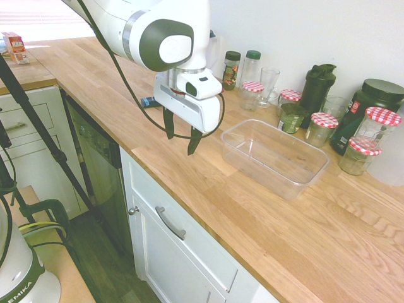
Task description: Put the protein bar into the container
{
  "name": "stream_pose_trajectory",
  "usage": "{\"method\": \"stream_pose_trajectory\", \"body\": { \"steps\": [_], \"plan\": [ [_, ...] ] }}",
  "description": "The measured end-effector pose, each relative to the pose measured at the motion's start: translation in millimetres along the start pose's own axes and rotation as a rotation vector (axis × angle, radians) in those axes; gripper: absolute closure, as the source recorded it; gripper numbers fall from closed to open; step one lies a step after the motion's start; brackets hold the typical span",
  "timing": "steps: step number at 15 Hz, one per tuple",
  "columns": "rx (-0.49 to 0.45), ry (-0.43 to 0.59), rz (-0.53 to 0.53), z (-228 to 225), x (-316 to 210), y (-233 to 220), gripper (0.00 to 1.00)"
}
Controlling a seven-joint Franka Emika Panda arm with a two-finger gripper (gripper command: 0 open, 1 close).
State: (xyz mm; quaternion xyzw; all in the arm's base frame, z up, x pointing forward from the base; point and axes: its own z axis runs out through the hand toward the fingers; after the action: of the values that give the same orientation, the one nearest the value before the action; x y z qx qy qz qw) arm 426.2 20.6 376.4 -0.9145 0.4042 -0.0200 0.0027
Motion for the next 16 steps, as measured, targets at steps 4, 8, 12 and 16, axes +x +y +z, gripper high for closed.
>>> {"method": "stream_pose_trajectory", "body": {
  "steps": [4,8,12,16],
  "plan": [
    [0.003,0.008,-0.008,-7.1,-4.7,-9.8,0.0],
    [0.011,0.05,-0.011,-46.3,-46.3,-67.6,0.0],
    [0.001,0.059,-0.003,-61.1,-94.6,-138.5,0.0],
    [-0.009,0.071,0.016,-54.4,-133.2,-212.4,0.0]
  ]
}}
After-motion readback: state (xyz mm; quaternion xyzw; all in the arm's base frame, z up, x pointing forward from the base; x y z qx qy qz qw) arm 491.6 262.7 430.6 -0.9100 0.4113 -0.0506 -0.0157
